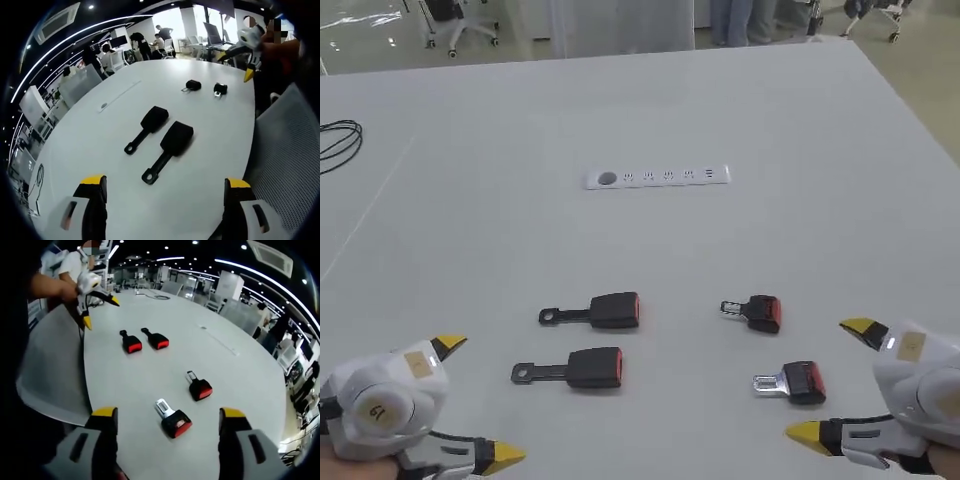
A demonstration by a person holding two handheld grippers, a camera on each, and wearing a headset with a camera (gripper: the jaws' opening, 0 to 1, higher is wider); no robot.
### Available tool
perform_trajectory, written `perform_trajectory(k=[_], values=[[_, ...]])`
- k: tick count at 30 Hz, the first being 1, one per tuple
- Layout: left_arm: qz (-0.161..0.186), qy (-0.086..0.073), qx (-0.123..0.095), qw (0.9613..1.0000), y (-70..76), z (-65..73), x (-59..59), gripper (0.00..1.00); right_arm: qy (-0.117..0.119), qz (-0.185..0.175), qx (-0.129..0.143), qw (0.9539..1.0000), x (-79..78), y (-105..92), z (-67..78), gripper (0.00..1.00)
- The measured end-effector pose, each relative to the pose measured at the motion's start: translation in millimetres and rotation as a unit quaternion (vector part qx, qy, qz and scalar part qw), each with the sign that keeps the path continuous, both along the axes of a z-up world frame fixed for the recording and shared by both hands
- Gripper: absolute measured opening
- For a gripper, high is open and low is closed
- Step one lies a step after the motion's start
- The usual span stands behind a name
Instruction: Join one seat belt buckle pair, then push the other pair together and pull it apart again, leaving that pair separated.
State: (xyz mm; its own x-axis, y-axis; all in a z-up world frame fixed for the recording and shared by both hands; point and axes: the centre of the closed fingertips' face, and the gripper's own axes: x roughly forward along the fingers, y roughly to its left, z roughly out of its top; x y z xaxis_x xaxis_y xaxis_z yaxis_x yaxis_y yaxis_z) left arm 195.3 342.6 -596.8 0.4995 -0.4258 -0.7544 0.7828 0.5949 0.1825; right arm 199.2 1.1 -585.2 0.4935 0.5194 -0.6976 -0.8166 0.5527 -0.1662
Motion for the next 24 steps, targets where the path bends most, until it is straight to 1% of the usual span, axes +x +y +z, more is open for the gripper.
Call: perform_trajectory(k=[2,3,4,6,9,10,12,14,16,18,19,21,24], values=[[-0.002,-0.001,0.001,1.0000,-1.3,0.4,3.1,0.98,-0.003,0.002,0.003,1.0000,1.1,-0.1,2.3,0.83],[-0.009,-0.005,0.003,0.9999,-2.6,0.7,4.8,0.97,-0.006,0.007,0.003,1.0000,1.5,-0.6,4.5,0.79],[-0.015,-0.008,0.006,0.9998,-3.2,0.5,6.3,0.97,-0.007,0.008,0.003,0.9999,1.7,-1.5,5.4,0.78],[-0.026,-0.007,0.011,0.9996,-6.3,-1.5,8.1,0.95,-0.008,0.010,0.003,0.9999,2.5,-3.2,6.4,0.76],[-0.055,-0.017,0.019,0.9982,-13.2,-3.1,10.3,0.93,-0.014,0.021,-0.008,0.9996,2.4,-5.4,5.9,0.73],[-0.062,-0.014,0.022,0.9977,-15.9,-4.4,9.2,0.92,-0.014,0.025,-0.011,0.9995,1.9,-5.7,5.2,0.73],[-0.081,-0.009,0.035,0.9960,-19.0,-9.0,8.4,0.92,-0.014,0.036,-0.015,0.9991,0.4,-5.2,4.7,0.71],[-0.097,-0.010,0.046,0.9942,-21.5,-11.9,9.9,0.92,-0.013,0.046,-0.020,0.9987,-1.3,-4.6,2.8,0.70],[-0.105,-0.011,0.050,0.9932,-23.2,-13.7,12.1,0.90,-0.016,0.054,-0.025,0.9981,-1.6,-4.0,1.3,0.68],[-0.115,-0.010,0.048,0.9921,-26.2,-15.9,14.0,0.86,-0.020,0.066,-0.033,0.9971,-1.9,-4.0,-0.8,0.67],[-0.121,-0.008,0.051,0.9913,-27.2,-18.3,15.4,0.85,-0.025,0.077,-0.037,0.9960,-1.5,-3.9,-1.4,0.65],[-0.131,0.000,0.058,0.9897,-27.7,-22.0,15.2,0.82,-0.026,0.090,-0.045,0.9946,-2.5,-4.3,-2.2,0.59],[-0.141,0.007,0.069,0.9876,-27.3,-28.3,19.2,0.80,-0.022,0.094,-0.050,0.9941,0.1,-6.6,-6.2,0.58]])
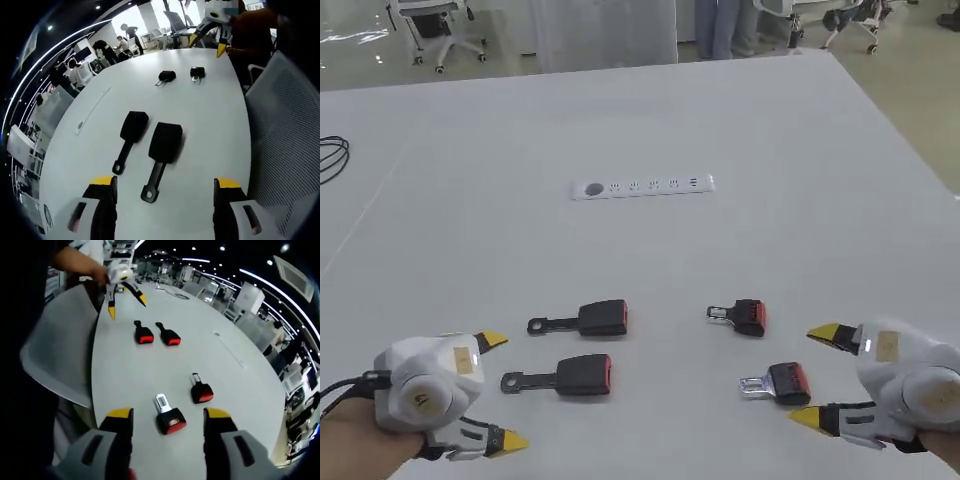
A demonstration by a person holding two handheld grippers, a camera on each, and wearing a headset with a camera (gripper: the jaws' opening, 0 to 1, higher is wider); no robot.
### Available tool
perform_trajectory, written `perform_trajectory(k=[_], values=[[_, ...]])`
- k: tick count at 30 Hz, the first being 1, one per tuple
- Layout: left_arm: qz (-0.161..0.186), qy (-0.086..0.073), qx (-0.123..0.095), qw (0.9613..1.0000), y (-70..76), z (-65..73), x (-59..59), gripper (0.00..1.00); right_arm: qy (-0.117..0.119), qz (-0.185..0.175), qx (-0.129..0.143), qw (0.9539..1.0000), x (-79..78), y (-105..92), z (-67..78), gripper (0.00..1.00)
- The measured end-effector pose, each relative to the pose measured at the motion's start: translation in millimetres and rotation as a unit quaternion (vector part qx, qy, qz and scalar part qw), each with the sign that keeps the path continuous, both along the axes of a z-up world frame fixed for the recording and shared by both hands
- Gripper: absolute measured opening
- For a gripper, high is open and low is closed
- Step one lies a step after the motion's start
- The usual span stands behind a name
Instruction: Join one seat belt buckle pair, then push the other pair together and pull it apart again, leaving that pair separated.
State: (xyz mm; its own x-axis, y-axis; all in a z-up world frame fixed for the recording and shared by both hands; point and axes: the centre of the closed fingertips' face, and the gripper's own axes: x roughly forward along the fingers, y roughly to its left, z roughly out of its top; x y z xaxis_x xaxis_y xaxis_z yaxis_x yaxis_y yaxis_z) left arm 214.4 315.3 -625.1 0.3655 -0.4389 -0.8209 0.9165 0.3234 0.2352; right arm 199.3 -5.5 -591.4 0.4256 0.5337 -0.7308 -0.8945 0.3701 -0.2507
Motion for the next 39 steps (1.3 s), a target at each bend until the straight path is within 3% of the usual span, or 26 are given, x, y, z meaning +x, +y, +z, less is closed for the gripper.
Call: perform_trajectory(k=[4,10,20,29,39], values=[[-0.011,0.013,0.002,0.9999,-3.2,-5.0,3.5,0.74,0.005,0.012,-0.011,0.9999,1.9,-2.5,-5.0,0.56],[-0.033,0.023,0.018,0.9990,-8.5,-15.5,9.6,0.74,0.014,0.027,-0.029,0.9991,4.3,-4.4,-16.0,0.56],[-0.049,0.029,0.021,0.9982,-26.9,-19.2,23.2,0.72,0.035,0.048,-0.044,0.9973,8.3,-2.4,-32.6,0.48],[-0.084,0.038,0.021,0.9955,-38.0,-24.6,25.6,0.63,0.060,0.064,-0.045,0.9951,14.5,0.2,-44.5,0.42],[-0.097,0.067,0.026,0.9928,-43.6,-35.6,29.3,0.56,0.090,0.078,-0.048,0.9917,20.7,-0.6,-57.3,0.37]])
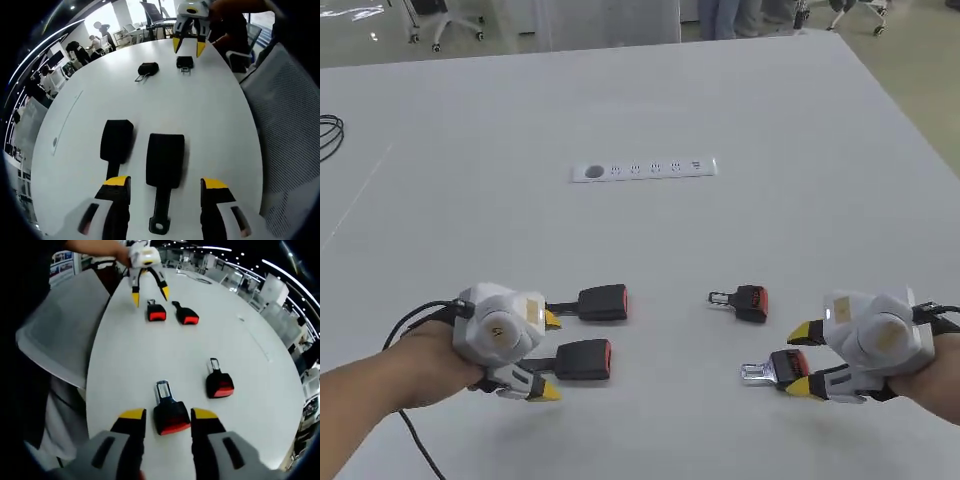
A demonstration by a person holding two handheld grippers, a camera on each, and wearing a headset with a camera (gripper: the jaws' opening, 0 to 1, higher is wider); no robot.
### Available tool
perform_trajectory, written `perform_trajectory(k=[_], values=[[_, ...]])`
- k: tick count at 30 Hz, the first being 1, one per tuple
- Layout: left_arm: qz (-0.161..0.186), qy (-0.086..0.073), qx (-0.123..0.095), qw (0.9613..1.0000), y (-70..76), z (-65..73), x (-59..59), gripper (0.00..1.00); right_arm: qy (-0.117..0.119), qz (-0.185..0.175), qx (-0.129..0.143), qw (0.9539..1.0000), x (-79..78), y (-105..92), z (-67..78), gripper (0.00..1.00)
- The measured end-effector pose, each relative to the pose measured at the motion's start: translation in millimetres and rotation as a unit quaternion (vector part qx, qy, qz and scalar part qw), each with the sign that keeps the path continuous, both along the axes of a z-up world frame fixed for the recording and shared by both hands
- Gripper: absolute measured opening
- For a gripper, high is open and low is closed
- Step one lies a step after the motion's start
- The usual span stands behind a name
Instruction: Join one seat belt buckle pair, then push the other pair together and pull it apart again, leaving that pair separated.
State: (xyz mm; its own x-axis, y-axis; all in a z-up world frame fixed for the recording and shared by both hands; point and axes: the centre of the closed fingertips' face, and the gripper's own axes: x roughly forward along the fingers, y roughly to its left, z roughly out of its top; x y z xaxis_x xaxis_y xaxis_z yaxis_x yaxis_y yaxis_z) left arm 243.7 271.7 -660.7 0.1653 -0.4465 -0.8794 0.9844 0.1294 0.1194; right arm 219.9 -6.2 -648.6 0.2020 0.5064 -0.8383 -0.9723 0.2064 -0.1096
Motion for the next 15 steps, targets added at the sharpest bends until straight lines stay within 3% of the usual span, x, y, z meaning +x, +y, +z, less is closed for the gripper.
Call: perform_trajectory(k=[2,15], values=[[-0.001,0.010,0.001,0.9999,-0.8,-3.2,-0.6,0.53,0.008,0.001,-0.004,1.0000,1.4,-2.1,-4.6,0.37],[-0.012,0.032,0.010,0.9993,-5.6,-11.5,3.1,0.48,0.045,0.035,-0.033,0.9978,4.3,-9.0,-25.9,0.35]])
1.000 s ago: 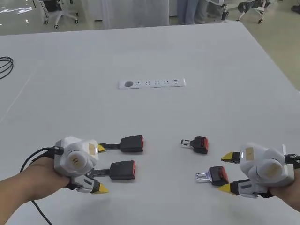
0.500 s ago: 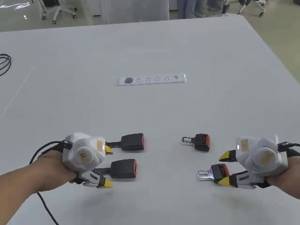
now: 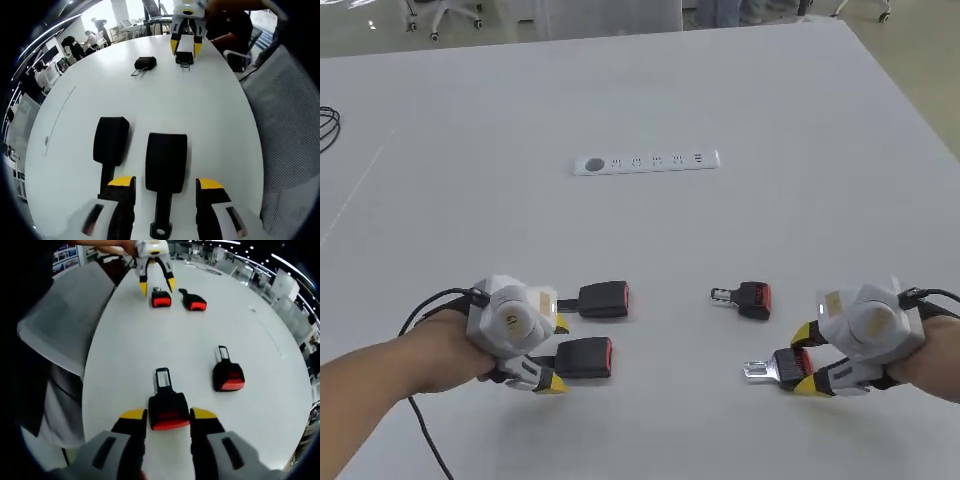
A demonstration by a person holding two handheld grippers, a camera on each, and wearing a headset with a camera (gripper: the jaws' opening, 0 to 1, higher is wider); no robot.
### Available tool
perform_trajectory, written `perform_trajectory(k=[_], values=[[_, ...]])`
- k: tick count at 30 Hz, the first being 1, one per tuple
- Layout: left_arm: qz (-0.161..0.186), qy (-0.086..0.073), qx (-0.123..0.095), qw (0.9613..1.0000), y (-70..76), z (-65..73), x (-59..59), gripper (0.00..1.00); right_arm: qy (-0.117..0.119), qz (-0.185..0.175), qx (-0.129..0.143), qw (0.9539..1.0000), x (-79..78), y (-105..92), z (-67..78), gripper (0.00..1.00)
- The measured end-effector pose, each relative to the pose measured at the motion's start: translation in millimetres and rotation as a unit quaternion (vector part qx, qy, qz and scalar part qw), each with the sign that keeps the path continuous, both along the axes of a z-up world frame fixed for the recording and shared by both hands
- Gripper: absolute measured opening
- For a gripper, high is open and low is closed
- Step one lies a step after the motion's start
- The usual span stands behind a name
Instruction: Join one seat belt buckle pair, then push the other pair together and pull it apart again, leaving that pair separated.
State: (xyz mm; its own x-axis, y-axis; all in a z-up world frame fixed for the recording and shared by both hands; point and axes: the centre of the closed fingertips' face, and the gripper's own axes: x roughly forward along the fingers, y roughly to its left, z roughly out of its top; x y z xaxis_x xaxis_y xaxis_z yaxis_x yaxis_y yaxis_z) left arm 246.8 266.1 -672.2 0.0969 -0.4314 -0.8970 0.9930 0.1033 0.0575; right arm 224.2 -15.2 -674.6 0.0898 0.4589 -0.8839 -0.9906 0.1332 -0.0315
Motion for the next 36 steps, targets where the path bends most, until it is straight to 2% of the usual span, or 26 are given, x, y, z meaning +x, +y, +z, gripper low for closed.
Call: perform_trajectory(k=[2,4,9,13,17,20,21,24,27,30,36], values=[[-0.005,0.007,0.004,1.0000,-2.4,-2.4,-1.8,0.45,0.005,0.005,-0.002,1.0000,0.0,-0.4,-3.1,0.36],[-0.011,-0.001,0.011,0.9999,-3.4,-4.2,-0.9,0.43,0.008,0.011,-0.004,0.9999,-0.2,-0.8,-5.5,0.36],[-0.034,0.001,0.029,0.9990,-2.5,-8.5,-4.6,0.41,0.011,0.026,-0.014,0.9995,-0.6,-1.0,-7.6,0.35],[-0.036,0.006,0.036,0.9987,-0.7,-10.9,-4.2,0.40,0.013,0.032,-0.020,0.9992,-0.8,-1.5,-9.4,0.35],[-0.035,0.009,0.033,0.9988,-2.1,-10.0,-3.1,0.38,0.016,0.036,-0.024,0.9989,-0.1,-2.2,-12.3,0.35],[-0.041,-0.003,0.035,0.9985,-2.8,-9.4,1.4,0.32,0.021,0.034,-0.021,0.9990,-0.2,-1.6,-11.6,0.35],[-0.040,0.004,0.040,0.9984,-3.2,-10.0,0.1,0.32,0.021,0.035,-0.020,0.9990,-0.2,-1.4,-11.5,0.35],[-0.047,0.004,0.051,0.9976,-3.8,-10.7,0.1,0.32,0.020,0.037,-0.021,0.9989,0.3,-1.8,-11.6,0.34],[-0.049,0.001,0.052,0.9975,-3.1,-10.1,-0.2,0.32,0.023,0.034,-0.020,0.9990,1.2,-2.0,-11.6,0.34],[-0.044,0.007,0.048,0.9978,-2.6,-10.3,0.5,0.32,0.023,0.032,-0.021,0.9990,1.9,-2.0,-11.8,0.34],[-0.051,0.021,0.056,0.9969,-3.1,-11.8,-0.1,0.32,0.025,0.030,-0.019,0.9991,2.5,-2.3,-12.1,0.34]])
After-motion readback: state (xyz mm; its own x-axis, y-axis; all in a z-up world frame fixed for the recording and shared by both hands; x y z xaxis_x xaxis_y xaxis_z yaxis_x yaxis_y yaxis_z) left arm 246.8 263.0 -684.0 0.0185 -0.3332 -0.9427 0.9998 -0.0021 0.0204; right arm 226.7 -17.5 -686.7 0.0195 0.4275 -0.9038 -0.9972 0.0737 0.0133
